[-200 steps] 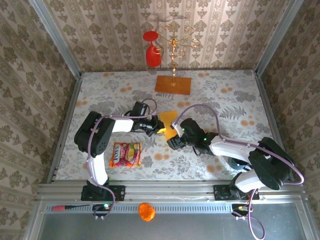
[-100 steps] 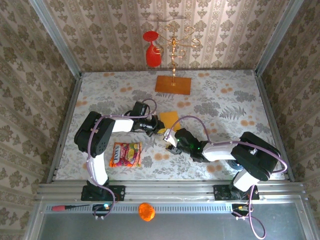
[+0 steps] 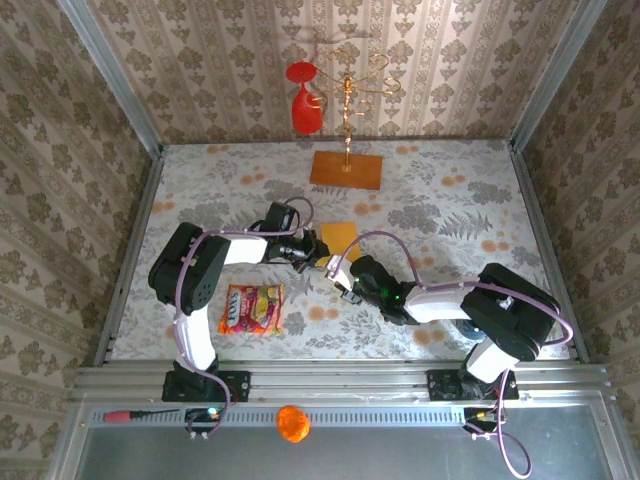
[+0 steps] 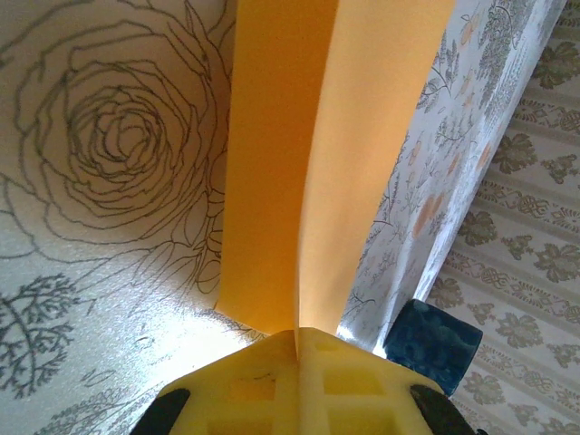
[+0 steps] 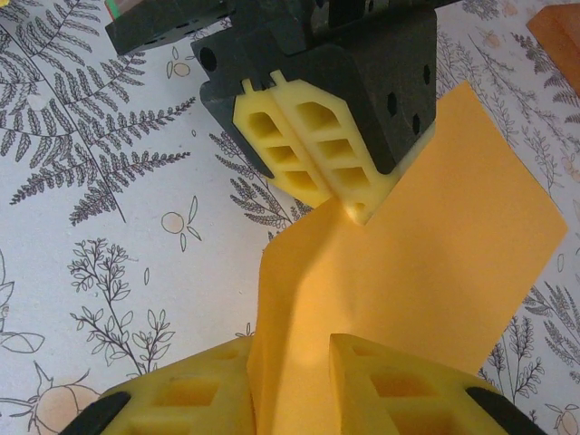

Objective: Fold a paper plane with a square sheet of paper (pick it up from the middle)

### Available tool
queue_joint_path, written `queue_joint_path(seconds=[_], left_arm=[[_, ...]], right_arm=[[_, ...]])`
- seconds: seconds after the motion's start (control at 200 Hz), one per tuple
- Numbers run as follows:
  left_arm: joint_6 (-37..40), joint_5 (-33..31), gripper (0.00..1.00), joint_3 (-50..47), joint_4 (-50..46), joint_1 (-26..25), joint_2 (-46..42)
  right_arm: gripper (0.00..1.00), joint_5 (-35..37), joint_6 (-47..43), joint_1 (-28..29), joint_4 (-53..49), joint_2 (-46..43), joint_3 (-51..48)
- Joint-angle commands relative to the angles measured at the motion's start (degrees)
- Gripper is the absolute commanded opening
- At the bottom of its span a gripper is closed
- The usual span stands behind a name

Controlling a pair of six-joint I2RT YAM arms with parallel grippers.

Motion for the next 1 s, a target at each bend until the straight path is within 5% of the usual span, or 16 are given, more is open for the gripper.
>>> queue_joint_path(seconds=[0.0,0.25,0.36,0.585,0.995], left_arm=[[-0.8,1.3,0.04,0.9,-0.7,0.1,-1.4],[0.1,-0.6,0.18,-0.6,-2.5,0.9,-3.1],[2.9,-3.4,0.29,-2.2,-6.1,2.9,-5.8],[10.4,-8.4,0.34,-3.1,-10.9,7.4,-14.4],[21.0,-14.5,0.32,9.9,-20.8,-0.2,-7.3]], right_arm=[[0.23,-1.1,0.1,0.2,1.0,-0.7,-0.6],[0.0,-6.7,4.0,-0.1,-3.4,-3.3,-0.3],[0.0,-12.2,7.5,-1.3,-9.0,-4.9,1.5],[0.0,-25.7,18.3,-5.3,-12.3,-7.3,2.6],[0.0,-35.9,27.1,-7.6,-11.8,-3.3,5.1]])
